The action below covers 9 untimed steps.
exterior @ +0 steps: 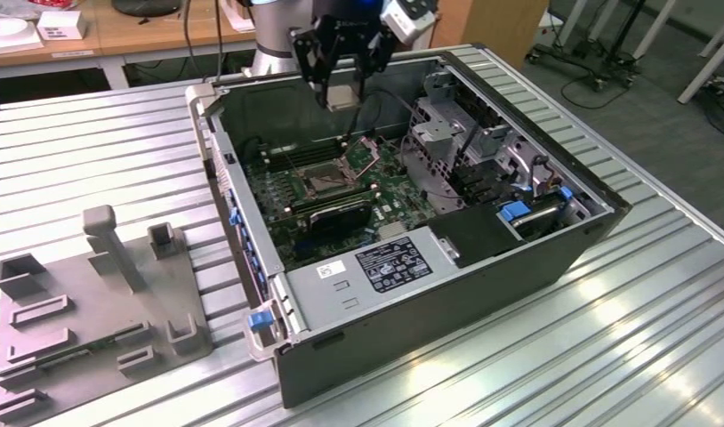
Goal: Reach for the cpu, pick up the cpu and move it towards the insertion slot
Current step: 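Pick up the cpu and move it towards the insertion slot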
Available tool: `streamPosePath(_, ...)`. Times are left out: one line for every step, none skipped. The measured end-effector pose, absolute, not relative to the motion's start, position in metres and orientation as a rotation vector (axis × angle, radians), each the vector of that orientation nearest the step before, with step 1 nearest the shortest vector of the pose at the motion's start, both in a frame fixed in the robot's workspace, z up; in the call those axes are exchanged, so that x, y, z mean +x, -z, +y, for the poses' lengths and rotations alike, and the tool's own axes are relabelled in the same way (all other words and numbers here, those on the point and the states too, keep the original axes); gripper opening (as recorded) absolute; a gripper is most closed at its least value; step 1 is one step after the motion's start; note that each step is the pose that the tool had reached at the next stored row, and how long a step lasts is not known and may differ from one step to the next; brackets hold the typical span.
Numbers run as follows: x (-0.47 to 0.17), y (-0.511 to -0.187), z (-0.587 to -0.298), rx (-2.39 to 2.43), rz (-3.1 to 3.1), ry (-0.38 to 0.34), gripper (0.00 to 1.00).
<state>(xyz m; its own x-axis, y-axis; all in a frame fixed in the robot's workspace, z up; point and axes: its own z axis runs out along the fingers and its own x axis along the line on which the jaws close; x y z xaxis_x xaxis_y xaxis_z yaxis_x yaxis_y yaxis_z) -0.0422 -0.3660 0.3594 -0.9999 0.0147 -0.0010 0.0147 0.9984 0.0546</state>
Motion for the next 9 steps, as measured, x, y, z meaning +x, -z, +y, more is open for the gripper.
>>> streamPosePath(-0.0422, -0.3594, -0.3651, 0.023, 3.139, -0.086, 0.55)
streamPosePath(-0.0422, -0.3594, -0.3639, 0.023, 3.139, -0.086, 0.55)
streamPosePath(-0.042, -0.3593, -0.3626, 0.023, 3.139, -0.086, 0.55)
streamPosePath(-0.042, -0.3593, -0.3615, 0.023, 3.139, -0.086, 0.55)
streamPosePath(-0.042, -0.3593, -0.3606, 0.023, 3.139, -0.086, 0.55)
streamPosePath(-0.042, -0.3594, -0.3599, 0.023, 3.139, -0.086, 0.55)
streamPosePath(-0.042, -0.3594, -0.3592, 0.023, 3.139, -0.086, 0.55)
streamPosePath(-0.042, -0.3594, -0.3585, 0.023, 3.139, -0.086, 0.55)
streamPosePath(-0.0419, -0.3594, -0.3582, 0.023, 3.139, -0.086, 0.55)
